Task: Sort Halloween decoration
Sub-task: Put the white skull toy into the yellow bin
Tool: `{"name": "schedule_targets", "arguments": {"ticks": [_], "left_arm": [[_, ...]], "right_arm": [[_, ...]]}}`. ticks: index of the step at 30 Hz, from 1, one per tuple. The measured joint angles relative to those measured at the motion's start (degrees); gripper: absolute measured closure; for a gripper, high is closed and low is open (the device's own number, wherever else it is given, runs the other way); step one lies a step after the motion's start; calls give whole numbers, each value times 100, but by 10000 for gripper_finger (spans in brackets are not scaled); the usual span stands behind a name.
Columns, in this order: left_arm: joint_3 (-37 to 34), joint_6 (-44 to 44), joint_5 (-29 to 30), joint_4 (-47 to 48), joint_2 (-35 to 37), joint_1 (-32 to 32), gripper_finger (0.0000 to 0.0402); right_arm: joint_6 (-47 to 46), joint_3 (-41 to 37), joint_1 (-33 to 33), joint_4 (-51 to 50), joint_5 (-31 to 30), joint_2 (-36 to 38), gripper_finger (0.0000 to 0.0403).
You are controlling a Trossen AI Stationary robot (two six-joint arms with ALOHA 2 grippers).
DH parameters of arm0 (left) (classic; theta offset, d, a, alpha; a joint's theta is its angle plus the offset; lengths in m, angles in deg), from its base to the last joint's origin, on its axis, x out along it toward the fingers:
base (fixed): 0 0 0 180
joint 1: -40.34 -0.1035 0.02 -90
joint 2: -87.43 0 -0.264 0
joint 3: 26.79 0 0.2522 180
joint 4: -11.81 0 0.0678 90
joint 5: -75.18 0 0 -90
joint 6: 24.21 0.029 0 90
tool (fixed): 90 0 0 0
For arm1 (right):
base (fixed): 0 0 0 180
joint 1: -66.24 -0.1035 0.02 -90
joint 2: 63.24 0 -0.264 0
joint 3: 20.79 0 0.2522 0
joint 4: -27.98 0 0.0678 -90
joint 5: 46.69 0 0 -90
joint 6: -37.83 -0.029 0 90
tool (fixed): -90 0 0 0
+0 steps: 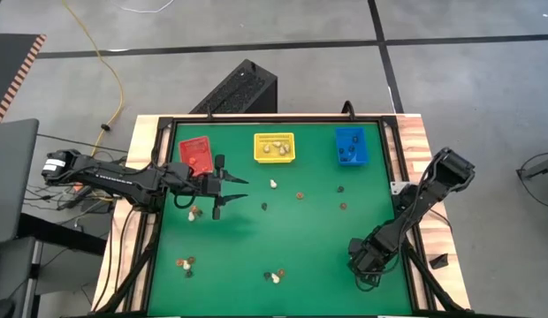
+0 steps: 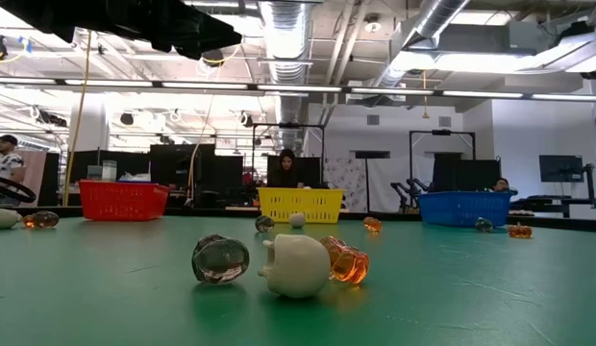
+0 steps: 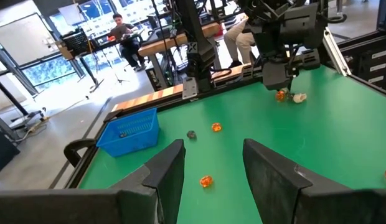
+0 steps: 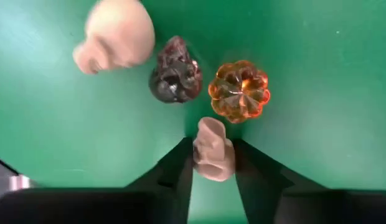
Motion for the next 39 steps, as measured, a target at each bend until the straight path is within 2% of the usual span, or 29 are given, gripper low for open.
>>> {"name": "schedule_targets", "arguments": {"ticks": [2,5,12,15,19,22,24,28,31,35,39], "left_arm": [[0,2,-1,-4,0,0,248],[0,2,1,-9,0,-2,248],[0,2,-1,-9,0,0,248],[0,60,1,-7,0,-1,248],[0,94,8,-7,0,-2,248],[0,90,36,-7,0,-1,248],[0,75,38,-4,0,-1,248],[0,59,40,71,0,-2,248],[0,97,43,220,0,-2,248],[0,105,43,498,-2,-2,248],[0,119,49,730,-2,-2,248]], "right_arm": [[-80,-16,51,42,5,131,291],[-126,-14,125,66,-16,425,291],[-469,-9,453,-380,-495,1219,282],[-41,-8,745,-247,-1311,1530,269],[1088,-3,1445,176,-3169,1719,274],[2301,-3,2151,1006,-4370,1643,280],[3362,-3,2707,1858,-4713,1472,280],[5077,-1,3890,4040,-4622,905,278],[5729,4,4727,5594,-4296,402,278],[5948,4,5606,7033,-3666,-279,277],[5905,23,6165,7916,-3016,-945,266]]}}
